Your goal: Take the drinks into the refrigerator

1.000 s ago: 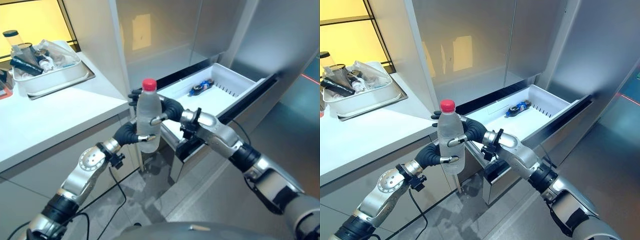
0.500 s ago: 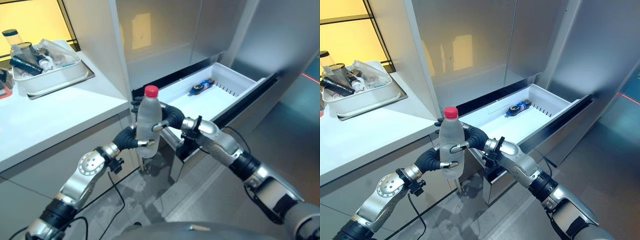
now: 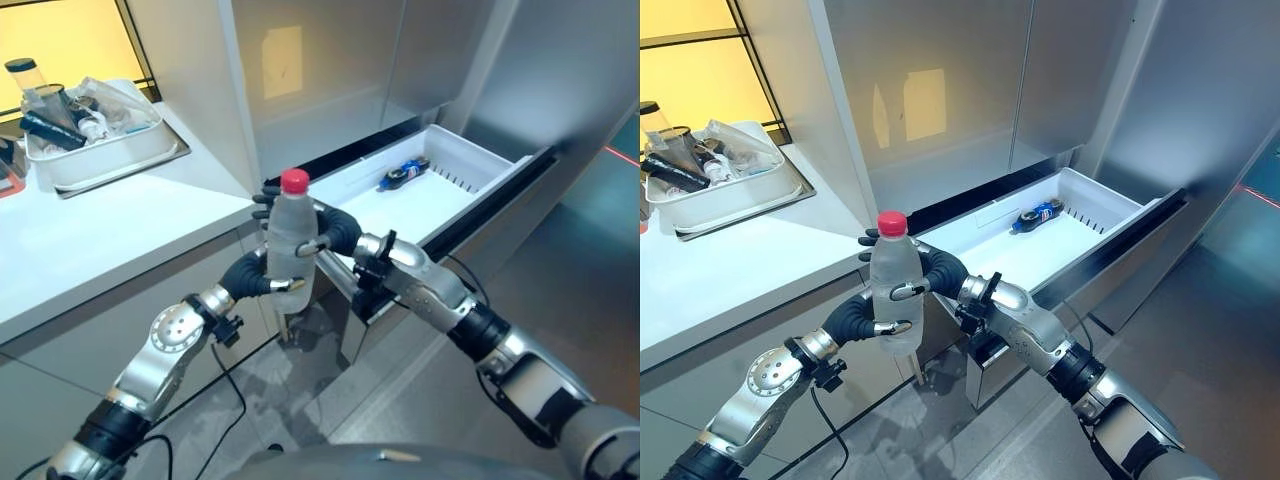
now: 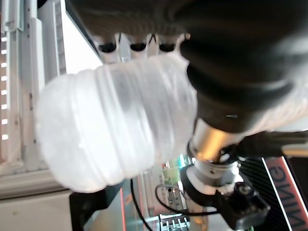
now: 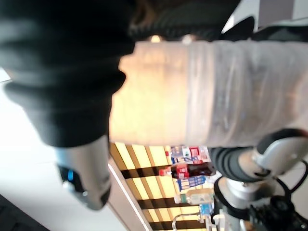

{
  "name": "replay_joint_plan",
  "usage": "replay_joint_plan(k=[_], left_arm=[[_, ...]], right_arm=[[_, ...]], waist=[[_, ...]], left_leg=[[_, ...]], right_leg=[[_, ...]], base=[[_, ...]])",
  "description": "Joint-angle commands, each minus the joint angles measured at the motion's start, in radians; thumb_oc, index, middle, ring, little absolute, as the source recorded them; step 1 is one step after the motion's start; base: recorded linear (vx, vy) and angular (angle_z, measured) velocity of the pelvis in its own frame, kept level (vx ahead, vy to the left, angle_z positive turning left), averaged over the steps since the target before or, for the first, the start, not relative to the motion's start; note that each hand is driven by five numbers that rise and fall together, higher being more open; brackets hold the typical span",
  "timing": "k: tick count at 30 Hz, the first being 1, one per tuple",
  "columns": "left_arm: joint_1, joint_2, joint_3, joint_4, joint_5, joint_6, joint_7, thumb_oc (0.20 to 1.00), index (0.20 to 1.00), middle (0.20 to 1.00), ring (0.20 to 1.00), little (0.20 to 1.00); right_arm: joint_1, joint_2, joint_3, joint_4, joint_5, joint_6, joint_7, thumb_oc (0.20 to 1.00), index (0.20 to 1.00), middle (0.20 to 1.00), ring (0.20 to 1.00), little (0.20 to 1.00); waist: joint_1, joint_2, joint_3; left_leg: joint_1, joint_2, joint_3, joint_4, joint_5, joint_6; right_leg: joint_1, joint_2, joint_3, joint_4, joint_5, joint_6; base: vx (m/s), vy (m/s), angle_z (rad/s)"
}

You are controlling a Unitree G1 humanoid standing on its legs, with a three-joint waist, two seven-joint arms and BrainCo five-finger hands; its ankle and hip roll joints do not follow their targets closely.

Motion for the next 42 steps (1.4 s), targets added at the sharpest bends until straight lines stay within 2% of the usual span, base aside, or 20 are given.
replay_joint_plan(k=[1,2,3,4,5,6,7,10,25,26,27,28,31,34,42], left_arm=[[-0.123,0.035,0.119,-0.085,-0.097,-0.073,0.022,0.200,0.200,0.200,0.200,0.200],[-0.110,0.043,0.131,-0.094,-0.106,-0.074,0.015,0.200,0.200,0.200,0.200,0.200],[-0.103,0.052,0.139,-0.097,-0.112,-0.076,0.011,0.200,0.200,0.200,0.200,0.200],[-0.094,0.058,0.148,-0.099,-0.120,-0.078,0.006,0.200,0.200,0.200,0.200,0.200],[-0.145,0.020,0.093,-0.096,-0.102,-0.067,0.028,0.200,0.200,0.200,0.200,0.200],[-0.151,0.018,0.089,-0.093,-0.100,-0.069,0.029,0.200,0.200,0.200,0.200,0.200],[-0.234,-0.039,0.028,-0.061,-0.049,-0.059,0.066,0.200,0.200,0.200,0.200,0.200],[-0.281,-0.069,0.006,-0.039,-0.021,-0.064,0.090,0.200,0.200,0.200,0.200,0.200],[-0.289,-0.103,-0.004,0.004,-0.003,-0.059,0.127,0.200,0.200,0.200,0.200,0.200],[-0.284,-0.106,-0.004,0.008,-0.002,-0.058,0.131,0.291,0.291,0.291,0.291,0.291],[-0.277,-0.107,-0.002,0.010,0.000,-0.055,0.135,0.592,0.592,0.592,0.592,0.592],[-0.271,-0.109,0.001,0.011,-0.001,-0.051,0.138,1.000,1.000,1.000,1.000,1.000],[-0.239,-0.115,0.008,0.019,0.001,-0.036,0.150,1.000,1.000,1.000,1.000,1.000],[-0.217,-0.113,0.014,0.025,0.005,-0.026,0.158,1.000,1.000,1.000,1.000,1.000],[-0.129,-0.101,0.037,0.044,-0.022,0.007,0.148,1.000,1.000,1.000,1.000,1.000]], right_arm=[[-0.102,0.146,0.093,-0.077,0.079,-0.027,0.061,1.000,1.000,1.000,1.000,1.000],[-0.096,0.146,0.099,-0.078,0.080,-0.021,0.068,1.000,1.000,1.000,1.000,1.000],[-0.095,0.144,0.103,-0.084,0.078,-0.019,0.071,0.849,0.849,0.849,0.849,0.849],[-0.092,0.139,0.108,-0.088,0.079,-0.016,0.075,0.344,0.344,0.344,0.344,0.344],[-0.092,0.158,0.129,-0.086,0.081,-0.011,0.076,0.200,0.200,0.200,0.200,0.200],[-0.092,0.156,0.127,-0.086,0.081,-0.011,0.077,0.200,0.200,0.200,0.200,0.200],[-0.094,0.175,0.137,-0.070,0.080,-0.012,0.071,0.200,0.200,0.200,0.200,0.200],[-0.088,0.179,0.135,-0.072,0.084,-0.009,0.067,0.200,0.200,0.200,0.200,0.200],[-0.056,0.202,0.142,-0.066,0.149,-0.001,0.039,0.200,0.200,0.200,0.200,0.200],[-0.044,0.204,0.140,-0.058,0.172,0.002,0.029,0.200,0.200,0.200,0.200,0.200],[-0.036,0.208,0.138,-0.052,0.191,0.003,0.023,0.200,0.200,0.200,0.200,0.200],[-0.030,0.211,0.135,-0.055,0.211,0.004,0.017,0.200,0.200,0.200,0.200,0.200],[0.011,0.231,0.108,-0.032,0.308,-0.003,-0.029,0.200,0.200,0.200,0.200,0.200],[0.024,0.234,0.090,-0.041,0.344,-0.013,-0.058,0.200,0.200,0.200,0.200,0.200],[0.040,0.191,0.040,-0.076,0.366,-0.023,-0.129,0.200,0.200,0.200,0.200,0.200]], waist=[[0.001,-0.026,0.032],[0.003,-0.026,0.032],[0.005,-0.026,0.033],[0.006,-0.026,0.034],[-0.001,-0.029,0.033],[0.002,-0.027,0.034],[-0.009,-0.030,0.031],[-0.015,-0.032,0.033],[-0.023,-0.028,0.035],[-0.023,-0.028,0.035],[-0.022,-0.028,0.035],[-0.022,-0.028,0.035],[-0.022,-0.027,0.034],[-0.021,-0.027,0.035],[-0.022,-0.027,0.037]], left_leg=[[0.025,-0.088,-0.037,0.039,-0.112,0.091],[0.024,-0.087,-0.038,0.039,-0.112,0.090],[0.024,-0.087,-0.039,0.040,-0.112,0.090],[0.023,-0.087,-0.040,0.040,-0.112,0.089],[0.022,-0.087,-0.040,0.040,-0.112,0.089],[0.022,-0.087,-0.040,0.041,-0.112,0.089],[0.024,-0.085,-0.039,0.039,-0.112,0.090],[0.027,-0.083,-0.038,0.039,-0.113,0.091],[0.028,-0.084,-0.031,0.036,-0.112,0.092],[0.028,-0.083,-0.030,0.036,-0.112,0.092],[0.028,-0.083,-0.030,0.037,-0.113,0.092],[0.028,-0.083,-0.029,0.038,-0.113,0.093],[0.027,-0.084,-0.028,0.038,-0.114,0.092],[0.026,-0.084,-0.026,0.039,-0.114,0.091],[0.025,-0.082,-0.024,0.040,-0.114,0.090]], right_leg=[[0.080,0.018,-0.043,0.019,-0.118,-0.014],[0.079,0.018,-0.045,0.019,-0.118,-0.014],[0.079,0.018,-0.045,0.019,-0.118,-0.014],[0.078,0.018,-0.046,0.019,-0.118,-0.014],[0.077,0.018,-0.046,0.020,-0.118,-0.015],[0.078,0.018,-0.046,0.020,-0.118,-0.015],[0.077,0.020,-0.044,0.020,-0.120,-0.016],[0.080,0.020,-0.043,0.021,-0.122,-0.017],[0.078,0.021,-0.037,0.019,-0.120,-0.015],[0.078,0.021,-0.037,0.019,-0.120,-0.015],[0.079,0.021,-0.035,0.019,-0.119,-0.015],[0.079,0.021,-0.034,0.019,-0.120,-0.015],[0.077,0.020,-0.036,0.020,-0.118,-0.016],[0.076,0.020,-0.035,0.021,-0.119,-0.016],[0.072,0.021,-0.036,0.024,-0.120,-0.018]], base=[[0.00,0.000,0.00],[-0.03,0.007,0.00],[0.00,0.000,0.00],[0.00,0.000,0.00],[0.00,0.000,0.00],[0.01,-0.009,0.04],[0.01,-0.010,0.09],[0.01,-0.007,0.07],[0.00,0.000,0.00],[0.00,0.000,0.00],[0.00,0.000,0.00],[0.00,0.000,0.00],[0.00,0.000,0.00],[0.00,0.000,0.00],[0.00,0.000,0.00]])
